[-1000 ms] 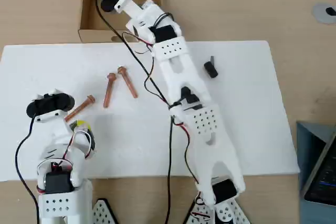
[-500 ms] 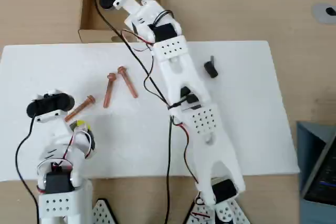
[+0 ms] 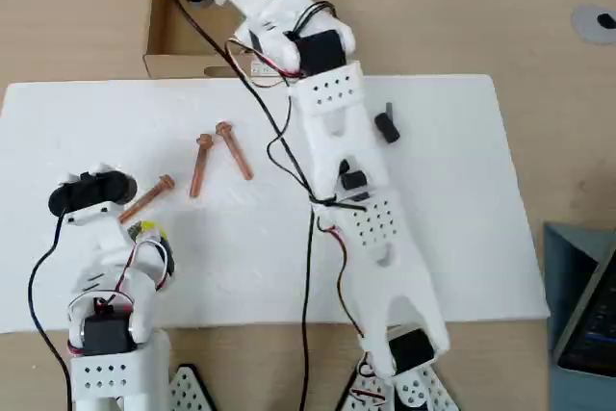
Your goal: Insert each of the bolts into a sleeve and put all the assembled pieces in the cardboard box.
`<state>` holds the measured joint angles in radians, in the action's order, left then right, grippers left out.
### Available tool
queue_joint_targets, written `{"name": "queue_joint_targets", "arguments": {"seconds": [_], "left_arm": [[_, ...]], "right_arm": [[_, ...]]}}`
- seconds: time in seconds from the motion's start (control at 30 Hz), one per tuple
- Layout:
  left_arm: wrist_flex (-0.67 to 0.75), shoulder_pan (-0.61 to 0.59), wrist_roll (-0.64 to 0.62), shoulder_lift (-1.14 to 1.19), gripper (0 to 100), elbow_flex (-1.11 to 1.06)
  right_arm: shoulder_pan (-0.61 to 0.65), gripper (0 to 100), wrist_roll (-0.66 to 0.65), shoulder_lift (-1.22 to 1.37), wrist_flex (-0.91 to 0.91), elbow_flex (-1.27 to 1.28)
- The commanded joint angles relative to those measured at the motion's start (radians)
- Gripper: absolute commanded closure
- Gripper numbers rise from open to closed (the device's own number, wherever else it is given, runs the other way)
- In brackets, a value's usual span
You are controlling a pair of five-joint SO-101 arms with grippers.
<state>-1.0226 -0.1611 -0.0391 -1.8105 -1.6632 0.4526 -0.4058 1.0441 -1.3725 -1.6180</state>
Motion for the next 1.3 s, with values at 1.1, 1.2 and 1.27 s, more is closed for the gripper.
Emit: {"name": "queue_joint_targets", "arguments": {"seconds": [1.1, 1.2, 1.27], "left_arm": [[0.017, -0.009, -0.003, -0.008, 100, 0.005], [0.017, -0.009, -0.003, -0.008, 100, 0.005], [0.017, -0.009, -0.003, -0.008, 100, 0.005]], "right_arm": [[-0.400, 85.5, 0.069, -0.602, -0.408, 0.697], [-0.418, 85.4, -0.026, -0.587, -0.404, 0.753], [-0.418, 85.4, -0.092, -0.562, -0.402, 0.769]]}}
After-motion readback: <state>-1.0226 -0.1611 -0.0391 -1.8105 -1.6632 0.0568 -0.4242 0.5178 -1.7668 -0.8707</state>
